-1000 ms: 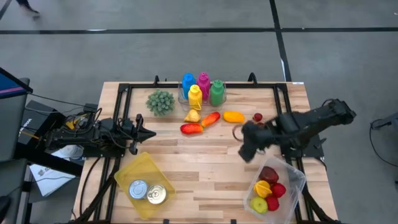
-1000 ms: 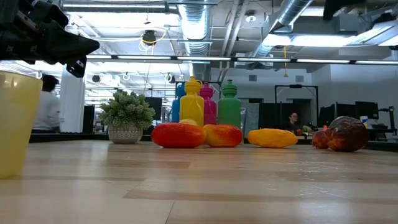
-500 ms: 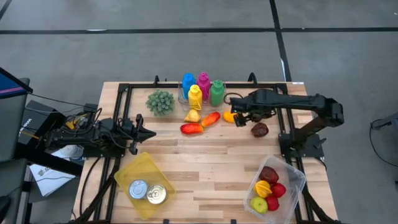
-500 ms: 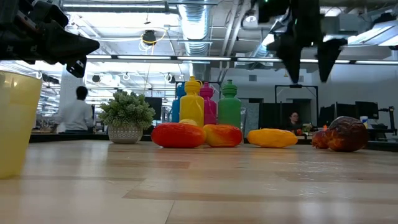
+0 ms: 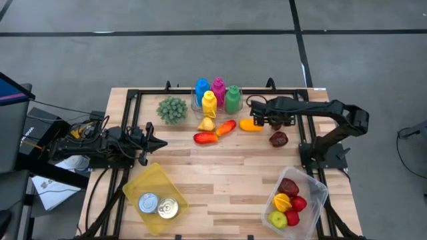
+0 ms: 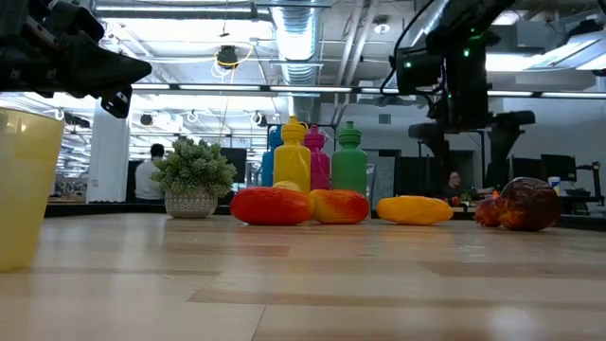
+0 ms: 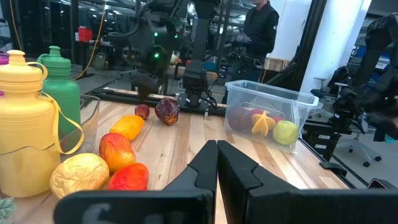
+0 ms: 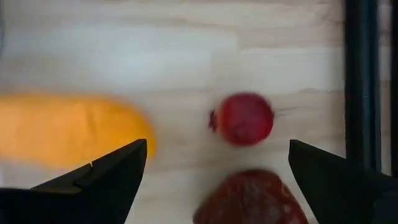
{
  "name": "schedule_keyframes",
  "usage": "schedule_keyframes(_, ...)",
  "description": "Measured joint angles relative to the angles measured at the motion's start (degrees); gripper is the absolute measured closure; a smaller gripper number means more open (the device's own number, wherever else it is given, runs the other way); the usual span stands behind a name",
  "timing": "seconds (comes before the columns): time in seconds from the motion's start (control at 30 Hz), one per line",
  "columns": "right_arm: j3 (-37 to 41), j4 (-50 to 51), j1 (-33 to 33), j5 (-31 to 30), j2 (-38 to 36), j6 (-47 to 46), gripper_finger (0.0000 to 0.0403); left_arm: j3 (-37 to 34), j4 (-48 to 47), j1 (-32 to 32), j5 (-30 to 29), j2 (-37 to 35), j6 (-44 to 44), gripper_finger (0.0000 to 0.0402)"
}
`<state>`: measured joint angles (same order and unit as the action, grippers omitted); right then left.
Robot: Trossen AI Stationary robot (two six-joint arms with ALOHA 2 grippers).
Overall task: Pick & Place Food Item
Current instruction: Put the red pomegranate into the white bin
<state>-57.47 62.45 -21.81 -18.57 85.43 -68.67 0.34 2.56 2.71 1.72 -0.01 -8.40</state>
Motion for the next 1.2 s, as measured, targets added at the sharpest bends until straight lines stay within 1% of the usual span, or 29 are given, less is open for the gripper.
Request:
schedule_keyframes(0.1,1.75,-1.78,-0.10,-3.51,0.00,-5.35,0.0022,0.00,0.01,0.01,0.00,0.00,0.02,0.0401)
schedule_keyframes(0.23,4.37,-4.70,-0.24,-7.13,-0.02,-9.91,0.0022,0.00,0.01,-0.01,0.00,0.00,0.01,0.0401)
schedule_keyframes(0.47,10.24,-11.14,-0.66,-10.61,-0.02,-16.66,0.0022,0.01,0.01,0.01,0.00,0.00,0.02,0.0401)
schedule_keyframes(0.63,13.54,-15.92,-0.91,-10.80,-0.02,-15.70,0.0022,0.00,0.00,-0.01,0.00,0.00,0.02,0.0401)
schedule_keyframes(0.87,14.87,-16.41,-0.87,-9.83,0.02,-14.88,0.0027,0.00,0.00,0.01,0.00,0.00,0.02,0.0401)
schedule_keyframes(1.0,14.84,-17.04,-0.87,-8.01,0.02,-13.62,0.0053,0.00,-0.01,0.00,0.00,0.00,0.01,0.0401)
schedule_keyframes(1.2,14.84,-17.05,-0.87,-7.01,0.07,-12.36,0.0126,0.00,-0.01,0.00,0.00,0.00,0.00,0.0401)
